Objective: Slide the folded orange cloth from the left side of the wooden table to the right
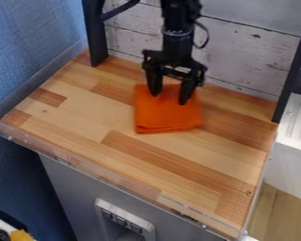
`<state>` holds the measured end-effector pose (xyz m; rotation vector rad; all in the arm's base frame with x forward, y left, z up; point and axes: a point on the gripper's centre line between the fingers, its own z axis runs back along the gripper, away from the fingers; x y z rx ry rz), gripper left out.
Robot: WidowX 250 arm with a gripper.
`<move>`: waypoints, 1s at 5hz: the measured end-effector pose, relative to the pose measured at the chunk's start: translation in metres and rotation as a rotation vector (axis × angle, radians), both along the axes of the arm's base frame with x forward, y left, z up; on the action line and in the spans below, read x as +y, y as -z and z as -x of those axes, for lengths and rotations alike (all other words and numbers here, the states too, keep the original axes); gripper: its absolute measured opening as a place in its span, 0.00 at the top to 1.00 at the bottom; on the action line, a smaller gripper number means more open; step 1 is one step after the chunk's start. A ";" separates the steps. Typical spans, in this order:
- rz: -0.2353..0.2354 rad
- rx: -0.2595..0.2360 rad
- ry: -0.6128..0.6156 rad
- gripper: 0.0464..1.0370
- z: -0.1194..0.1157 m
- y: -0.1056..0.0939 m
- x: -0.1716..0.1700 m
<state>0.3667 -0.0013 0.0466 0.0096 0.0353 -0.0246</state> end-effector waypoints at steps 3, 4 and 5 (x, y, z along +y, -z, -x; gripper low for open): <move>-0.002 -0.068 0.007 0.04 -0.024 -0.044 -0.048; 0.000 -0.077 0.009 0.04 -0.027 -0.056 -0.061; 0.004 -0.083 0.000 0.04 -0.029 -0.068 -0.071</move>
